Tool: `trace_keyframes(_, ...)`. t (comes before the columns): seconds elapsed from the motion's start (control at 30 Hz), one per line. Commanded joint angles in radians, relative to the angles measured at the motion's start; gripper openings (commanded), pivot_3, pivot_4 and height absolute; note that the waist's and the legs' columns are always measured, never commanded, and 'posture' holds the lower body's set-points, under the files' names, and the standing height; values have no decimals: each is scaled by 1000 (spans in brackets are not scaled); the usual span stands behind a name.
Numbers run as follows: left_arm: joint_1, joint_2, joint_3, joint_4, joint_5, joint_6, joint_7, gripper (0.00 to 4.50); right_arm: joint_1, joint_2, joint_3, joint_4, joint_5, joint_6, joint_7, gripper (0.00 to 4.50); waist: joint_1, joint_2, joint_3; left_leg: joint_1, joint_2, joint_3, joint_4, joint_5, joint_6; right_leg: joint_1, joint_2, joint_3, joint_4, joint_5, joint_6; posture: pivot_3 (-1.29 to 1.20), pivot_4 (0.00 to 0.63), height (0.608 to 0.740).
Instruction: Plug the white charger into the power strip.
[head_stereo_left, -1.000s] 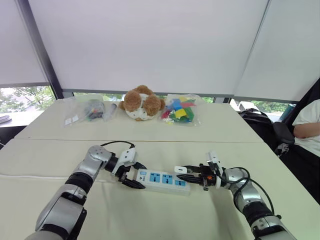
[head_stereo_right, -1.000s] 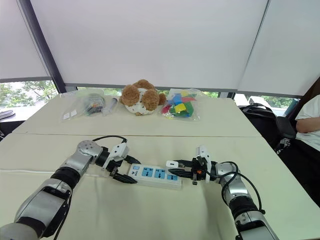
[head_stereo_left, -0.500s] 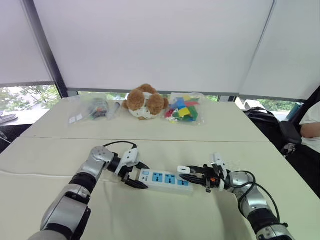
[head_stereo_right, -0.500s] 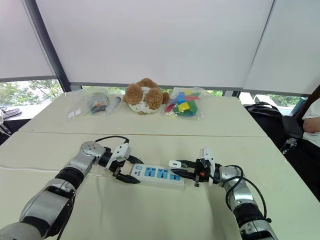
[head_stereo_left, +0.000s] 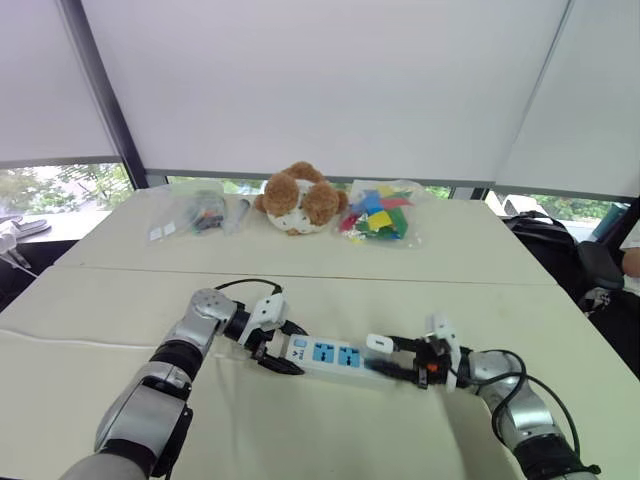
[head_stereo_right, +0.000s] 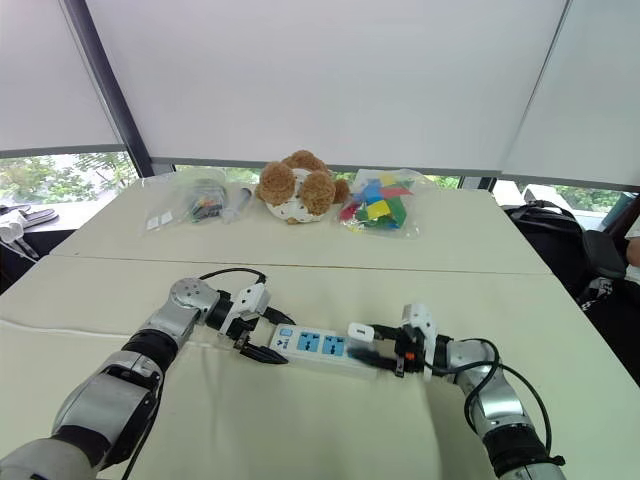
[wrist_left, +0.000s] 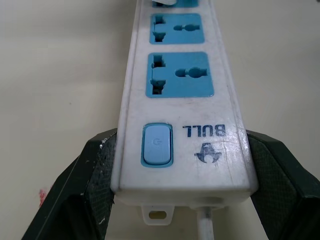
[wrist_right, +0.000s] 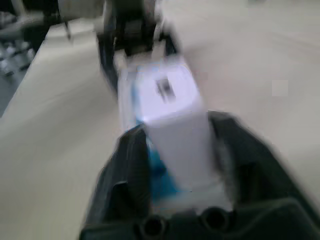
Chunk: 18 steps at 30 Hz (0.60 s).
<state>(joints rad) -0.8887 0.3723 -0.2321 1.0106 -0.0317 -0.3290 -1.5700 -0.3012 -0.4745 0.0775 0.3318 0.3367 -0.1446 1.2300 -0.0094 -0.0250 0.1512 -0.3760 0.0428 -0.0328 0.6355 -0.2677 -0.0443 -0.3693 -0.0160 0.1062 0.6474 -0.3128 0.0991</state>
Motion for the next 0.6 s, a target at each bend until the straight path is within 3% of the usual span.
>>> trace_keyframes(0.03, -18, -29, 0, 17, 15, -2, 27, 3009, 9, -5, 8, -32, -12, 18, -4, 3659, 1, 2, 2, -1, -1, 0, 0, 0, 0, 0, 0, 0, 0, 0, 0, 0, 150, 739)
trace_keyframes(0.3, -13, -32, 10, 26, 22, -8, 34, 3009, -15, -22, -29, -159, 26, 83, -33, 3659, 1, 11, 9, -13, -1, -2, 11, 0, 0, -6, 0, -1, 0, 3, 5, 0, 150, 739)
trace_keyframes(0.6, -4, -41, 12, 26, 25, -10, 39, 3009, -27, -40, -58, -233, 47, 155, -73, 3659, 1, 12, 10, -15, -4, -3, 13, 0, 0, -6, -1, 0, 0, 3, 7, 0, 150, 739)
